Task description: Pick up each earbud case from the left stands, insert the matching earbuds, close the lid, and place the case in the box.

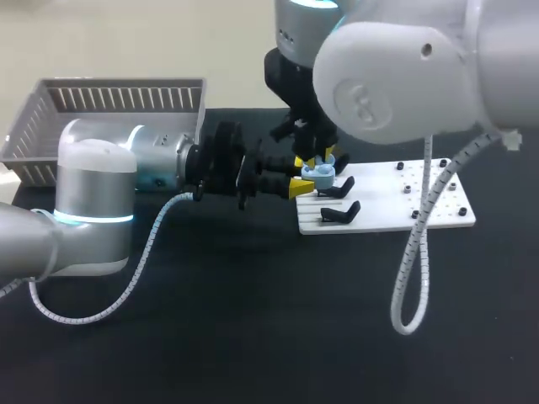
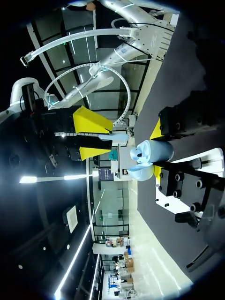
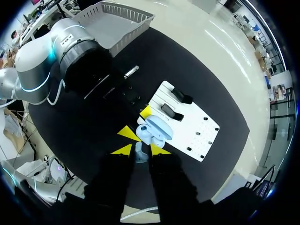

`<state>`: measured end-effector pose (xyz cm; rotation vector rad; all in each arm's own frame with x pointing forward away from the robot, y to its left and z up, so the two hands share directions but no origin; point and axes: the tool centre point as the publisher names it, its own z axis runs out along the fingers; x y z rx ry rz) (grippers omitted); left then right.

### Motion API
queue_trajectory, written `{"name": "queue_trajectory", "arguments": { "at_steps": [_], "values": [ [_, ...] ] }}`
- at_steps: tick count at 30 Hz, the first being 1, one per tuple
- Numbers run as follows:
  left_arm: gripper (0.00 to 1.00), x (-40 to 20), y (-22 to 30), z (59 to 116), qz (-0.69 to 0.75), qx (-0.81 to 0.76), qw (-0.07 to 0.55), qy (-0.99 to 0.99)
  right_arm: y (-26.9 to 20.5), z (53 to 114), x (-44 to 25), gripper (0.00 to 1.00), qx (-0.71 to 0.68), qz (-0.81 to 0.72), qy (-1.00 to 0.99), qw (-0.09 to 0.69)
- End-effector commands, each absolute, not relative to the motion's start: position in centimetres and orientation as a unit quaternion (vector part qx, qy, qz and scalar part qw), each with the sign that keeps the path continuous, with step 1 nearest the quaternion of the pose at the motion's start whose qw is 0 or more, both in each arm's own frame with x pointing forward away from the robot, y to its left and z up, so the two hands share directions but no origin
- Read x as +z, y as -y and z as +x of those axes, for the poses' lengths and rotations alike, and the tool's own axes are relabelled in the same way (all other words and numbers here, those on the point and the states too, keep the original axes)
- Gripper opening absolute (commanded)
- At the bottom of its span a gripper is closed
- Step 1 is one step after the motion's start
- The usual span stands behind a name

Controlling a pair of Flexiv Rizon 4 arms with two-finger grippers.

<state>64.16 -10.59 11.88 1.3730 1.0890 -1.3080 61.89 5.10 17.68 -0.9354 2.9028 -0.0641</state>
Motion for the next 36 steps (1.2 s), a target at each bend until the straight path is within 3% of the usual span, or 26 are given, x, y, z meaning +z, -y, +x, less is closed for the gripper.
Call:
{"name": "queue_trajectory", "arguments": {
  "at_steps": [1,36],
  "values": [
    [0.0,11.8,10.6,64.1,0.557,-0.53,0.461,-0.442,-5.0,62.4,17.6,0.0,-0.018,-0.309,-0.95,0.039],
    [0.0,11.8,10.6,64.1,0.557,-0.53,0.461,-0.442,-5.4,63.4,16.0,0.0,-0.038,-0.323,-0.945,0.039]
  ]
}}
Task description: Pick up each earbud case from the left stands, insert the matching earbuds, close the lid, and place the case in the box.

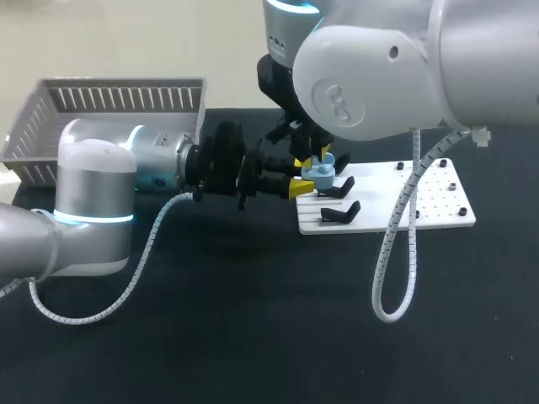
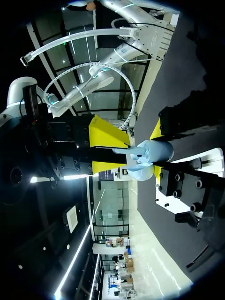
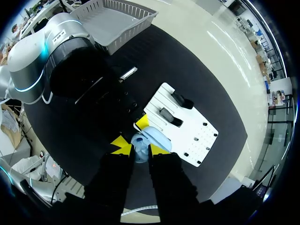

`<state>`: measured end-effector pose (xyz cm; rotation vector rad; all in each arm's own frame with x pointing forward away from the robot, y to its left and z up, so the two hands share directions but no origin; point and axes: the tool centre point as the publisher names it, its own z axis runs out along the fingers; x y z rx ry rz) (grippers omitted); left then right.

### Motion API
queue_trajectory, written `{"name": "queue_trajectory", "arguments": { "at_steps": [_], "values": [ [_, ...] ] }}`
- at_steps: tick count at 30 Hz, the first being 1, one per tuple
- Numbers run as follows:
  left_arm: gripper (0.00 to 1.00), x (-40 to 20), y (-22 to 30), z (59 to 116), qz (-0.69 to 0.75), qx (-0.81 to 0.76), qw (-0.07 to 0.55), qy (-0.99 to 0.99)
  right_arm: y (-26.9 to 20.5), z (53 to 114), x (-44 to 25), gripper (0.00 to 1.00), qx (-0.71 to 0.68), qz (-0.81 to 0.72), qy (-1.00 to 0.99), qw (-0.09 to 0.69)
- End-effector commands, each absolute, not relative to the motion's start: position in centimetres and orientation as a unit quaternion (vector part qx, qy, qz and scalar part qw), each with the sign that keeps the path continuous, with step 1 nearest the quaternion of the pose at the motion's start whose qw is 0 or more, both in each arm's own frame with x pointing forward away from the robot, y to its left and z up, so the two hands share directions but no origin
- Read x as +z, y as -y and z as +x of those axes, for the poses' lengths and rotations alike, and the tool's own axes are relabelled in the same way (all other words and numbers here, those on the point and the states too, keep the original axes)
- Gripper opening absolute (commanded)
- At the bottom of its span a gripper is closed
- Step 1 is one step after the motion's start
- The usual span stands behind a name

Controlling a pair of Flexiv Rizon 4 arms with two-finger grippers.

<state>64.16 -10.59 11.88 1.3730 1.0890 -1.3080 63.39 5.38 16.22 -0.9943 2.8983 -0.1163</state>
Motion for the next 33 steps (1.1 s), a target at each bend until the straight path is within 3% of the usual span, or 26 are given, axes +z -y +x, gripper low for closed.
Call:
{"name": "queue_trajectory", "arguments": {
  "at_steps": [1,27,28,30,31,33],
  "values": [
    [0.0,11.8,10.6,64.1,0.557,-0.53,0.461,-0.442,-5.5,63.5,15.9,0.0,-0.038,-0.322,-0.945,0.038],
    [0.0,11.8,10.6,64.1,0.557,-0.53,0.461,-0.442,-5.6,63.8,14.9,0.0,-0.043,-0.321,-0.945,0.033],
    [0.0,11.8,10.6,64.1,0.557,-0.53,0.461,-0.442,-5.6,63.8,15.0,0.15,-0.043,-0.321,-0.946,0.033],
    [0.0,11.8,10.6,64.1,0.557,-0.53,0.461,-0.442,-5.6,63.6,15.4,0.87,-0.042,-0.321,-0.946,0.035],
    [0.0,11.8,10.6,64.1,0.557,-0.53,0.461,-0.442,-5.5,63.5,15.6,1.0,-0.041,-0.321,-0.945,0.038],
    [0.0,11.8,10.6,64.1,0.557,-0.53,0.461,-0.442,-5.4,63.0,16.4,1.0,-0.033,-0.32,-0.946,0.044]
  ]
}}
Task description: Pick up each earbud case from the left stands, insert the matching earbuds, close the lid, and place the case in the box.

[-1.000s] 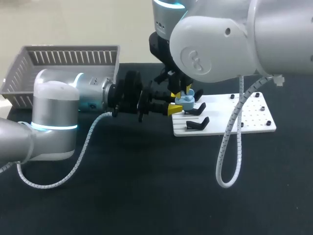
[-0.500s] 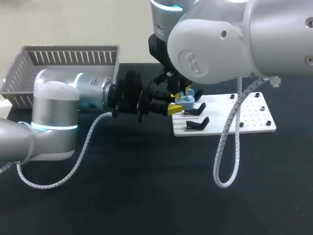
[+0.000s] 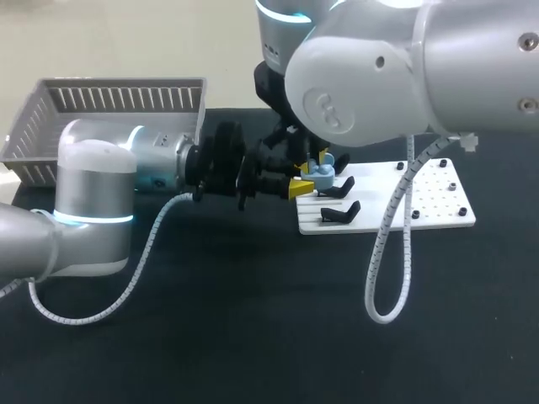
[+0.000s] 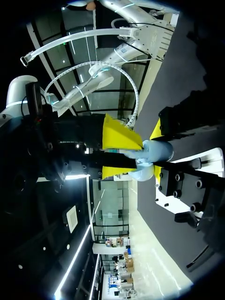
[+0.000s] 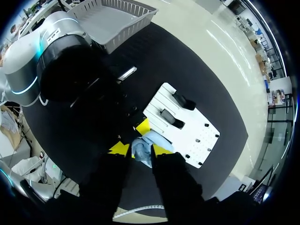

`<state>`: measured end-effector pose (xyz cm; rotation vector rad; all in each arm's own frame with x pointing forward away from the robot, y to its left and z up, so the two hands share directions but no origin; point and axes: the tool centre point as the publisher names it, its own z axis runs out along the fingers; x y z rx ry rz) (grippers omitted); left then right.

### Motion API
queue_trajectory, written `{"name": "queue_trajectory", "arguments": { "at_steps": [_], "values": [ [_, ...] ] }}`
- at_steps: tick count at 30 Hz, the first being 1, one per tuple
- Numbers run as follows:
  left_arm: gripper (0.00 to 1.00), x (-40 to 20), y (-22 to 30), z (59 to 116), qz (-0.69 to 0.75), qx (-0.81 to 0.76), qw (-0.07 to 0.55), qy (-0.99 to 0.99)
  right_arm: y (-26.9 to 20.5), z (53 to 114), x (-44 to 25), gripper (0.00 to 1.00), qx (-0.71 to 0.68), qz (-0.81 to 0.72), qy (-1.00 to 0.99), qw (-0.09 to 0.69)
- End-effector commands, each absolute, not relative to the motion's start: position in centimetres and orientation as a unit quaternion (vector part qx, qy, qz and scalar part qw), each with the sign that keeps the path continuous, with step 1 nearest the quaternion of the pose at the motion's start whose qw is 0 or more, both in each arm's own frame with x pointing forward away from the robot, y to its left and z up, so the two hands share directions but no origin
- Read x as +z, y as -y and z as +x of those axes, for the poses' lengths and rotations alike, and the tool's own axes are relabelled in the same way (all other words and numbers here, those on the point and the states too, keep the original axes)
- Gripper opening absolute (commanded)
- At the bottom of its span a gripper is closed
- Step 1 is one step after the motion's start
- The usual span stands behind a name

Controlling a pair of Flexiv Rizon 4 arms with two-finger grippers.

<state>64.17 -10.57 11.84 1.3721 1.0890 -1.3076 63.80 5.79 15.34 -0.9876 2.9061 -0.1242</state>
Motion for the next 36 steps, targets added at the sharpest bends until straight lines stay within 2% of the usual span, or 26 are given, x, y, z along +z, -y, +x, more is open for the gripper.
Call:
{"name": "queue_trajectory", "arguments": {
  "at_steps": [1,7,13,19,36],
  "values": [
    [0.0,11.8,10.6,64.1,0.557,-0.53,0.461,-0.442,-5.3,62.7,16.9,1.0,-0.029,-0.318,-0.946,0.047],
    [0.0,11.8,10.6,64.1,0.557,-0.53,0.461,-0.442,-4.3,62.1,19.5,1.0,-0.007,-0.297,-0.952,0.076],
    [0.0,11.8,10.6,64.1,0.557,-0.53,0.461,-0.442,-2.4,65.3,19.8,1.0,0.02,-0.209,-0.968,0.137],
    [0.0,11.8,10.6,64.1,0.557,-0.53,0.461,-0.442,-1.2,68.2,18.5,1.0,0.013,-0.162,-0.973,0.161],
    [0.0,11.8,10.6,64.1,0.557,-0.53,0.461,-0.442,0.3,70.5,15.7,1.0,0.006,-0.138,-0.978,0.158]
  ]
}}
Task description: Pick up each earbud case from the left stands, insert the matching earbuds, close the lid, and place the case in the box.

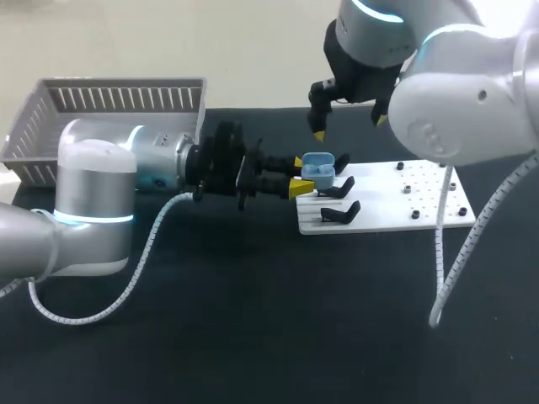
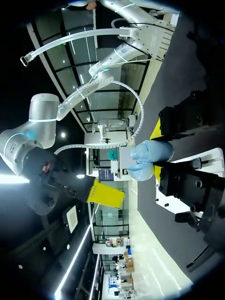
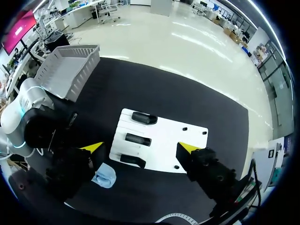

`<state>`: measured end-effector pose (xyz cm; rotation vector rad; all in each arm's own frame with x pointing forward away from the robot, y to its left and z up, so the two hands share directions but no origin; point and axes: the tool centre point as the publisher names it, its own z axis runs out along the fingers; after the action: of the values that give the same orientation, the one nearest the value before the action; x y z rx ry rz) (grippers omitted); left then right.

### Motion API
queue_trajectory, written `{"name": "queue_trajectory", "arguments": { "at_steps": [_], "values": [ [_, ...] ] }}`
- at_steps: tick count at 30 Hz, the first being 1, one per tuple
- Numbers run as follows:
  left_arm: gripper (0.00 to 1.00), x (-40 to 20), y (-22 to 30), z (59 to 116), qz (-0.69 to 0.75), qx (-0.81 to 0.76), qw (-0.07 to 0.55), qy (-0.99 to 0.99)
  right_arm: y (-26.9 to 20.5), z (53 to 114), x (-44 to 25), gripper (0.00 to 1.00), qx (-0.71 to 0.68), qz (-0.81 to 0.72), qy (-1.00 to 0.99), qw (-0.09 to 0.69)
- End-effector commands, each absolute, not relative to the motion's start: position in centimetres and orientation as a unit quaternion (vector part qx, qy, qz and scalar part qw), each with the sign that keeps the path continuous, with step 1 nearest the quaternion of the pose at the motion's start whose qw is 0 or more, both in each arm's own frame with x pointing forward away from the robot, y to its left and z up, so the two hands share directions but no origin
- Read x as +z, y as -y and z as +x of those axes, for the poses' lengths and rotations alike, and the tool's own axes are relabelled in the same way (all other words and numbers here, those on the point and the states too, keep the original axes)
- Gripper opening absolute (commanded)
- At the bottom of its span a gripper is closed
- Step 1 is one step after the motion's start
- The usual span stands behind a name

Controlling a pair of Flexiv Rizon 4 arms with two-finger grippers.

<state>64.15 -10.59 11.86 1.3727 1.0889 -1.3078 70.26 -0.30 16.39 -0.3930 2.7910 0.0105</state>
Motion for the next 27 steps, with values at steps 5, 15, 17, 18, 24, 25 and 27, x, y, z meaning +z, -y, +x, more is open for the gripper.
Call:
{"name": "queue_trajectory", "arguments": {
  "at_steps": [5,15,17,18,24,25,27],
  "values": [
    [0.0,11.8,10.6,64.1,0.557,-0.53,0.461,-0.442,0.3,70.2,14.5,1.0,0.008,-0.146,-0.98,0.138],
    [0.0,11.8,10.6,64.1,0.557,-0.53,0.461,-0.442,0.6,68.5,14.9,1.0,0.019,-0.157,-0.981,0.116],
    [0.0,11.8,10.6,64.1,0.557,-0.53,0.461,-0.442,0.6,68.2,15.0,1.0,0.022,-0.158,-0.981,0.113],
    [0.0,11.8,10.6,64.1,0.557,-0.53,0.461,-0.442,0.5,68.0,15.1,1.0,0.023,-0.161,-0.981,0.11],
    [0.0,11.8,10.6,64.1,0.557,-0.53,0.461,-0.442,0.1,67.3,15.0,1.0,0.021,-0.175,-0.979,0.102],
    [0.0,11.8,10.6,64.1,0.557,-0.53,0.461,-0.442,0.1,67.3,15.1,1.0,0.025,-0.175,-0.979,0.104],
    [0.0,11.8,10.6,64.1,0.557,-0.53,0.461,-0.442,0.3,67.2,16.0,1.0,0.02,-0.169,-0.975,0.144]
  ]
}}
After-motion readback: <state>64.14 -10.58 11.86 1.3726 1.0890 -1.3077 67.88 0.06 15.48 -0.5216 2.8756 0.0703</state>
